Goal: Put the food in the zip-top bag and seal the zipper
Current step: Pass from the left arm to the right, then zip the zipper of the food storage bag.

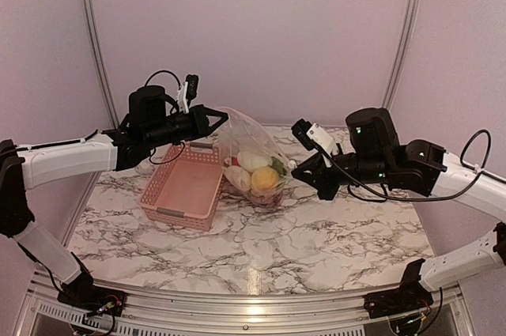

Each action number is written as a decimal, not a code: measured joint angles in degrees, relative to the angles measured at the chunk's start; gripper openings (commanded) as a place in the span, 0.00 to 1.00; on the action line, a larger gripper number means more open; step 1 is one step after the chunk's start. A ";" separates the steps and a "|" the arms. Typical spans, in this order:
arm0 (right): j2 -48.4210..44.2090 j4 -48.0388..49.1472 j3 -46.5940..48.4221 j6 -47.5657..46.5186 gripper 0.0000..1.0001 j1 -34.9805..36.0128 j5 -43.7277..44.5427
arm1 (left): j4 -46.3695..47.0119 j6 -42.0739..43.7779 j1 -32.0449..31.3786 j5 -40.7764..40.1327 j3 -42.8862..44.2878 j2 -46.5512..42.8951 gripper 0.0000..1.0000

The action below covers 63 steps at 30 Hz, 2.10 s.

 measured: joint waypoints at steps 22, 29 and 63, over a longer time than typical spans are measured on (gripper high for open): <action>10.67 -16.96 22.21 -6.54 0.00 4.15 -7.06 | -18.27 43.30 -7.30 10.19 15.15 -12.17 0.71; 13.64 -24.13 29.92 -8.26 0.00 5.31 -8.48 | -22.82 45.59 -10.82 13.20 14.25 -5.14 0.71; 15.74 -35.26 40.92 -11.65 0.00 6.51 -9.27 | -26.62 42.84 -19.30 18.14 17.18 -1.79 0.32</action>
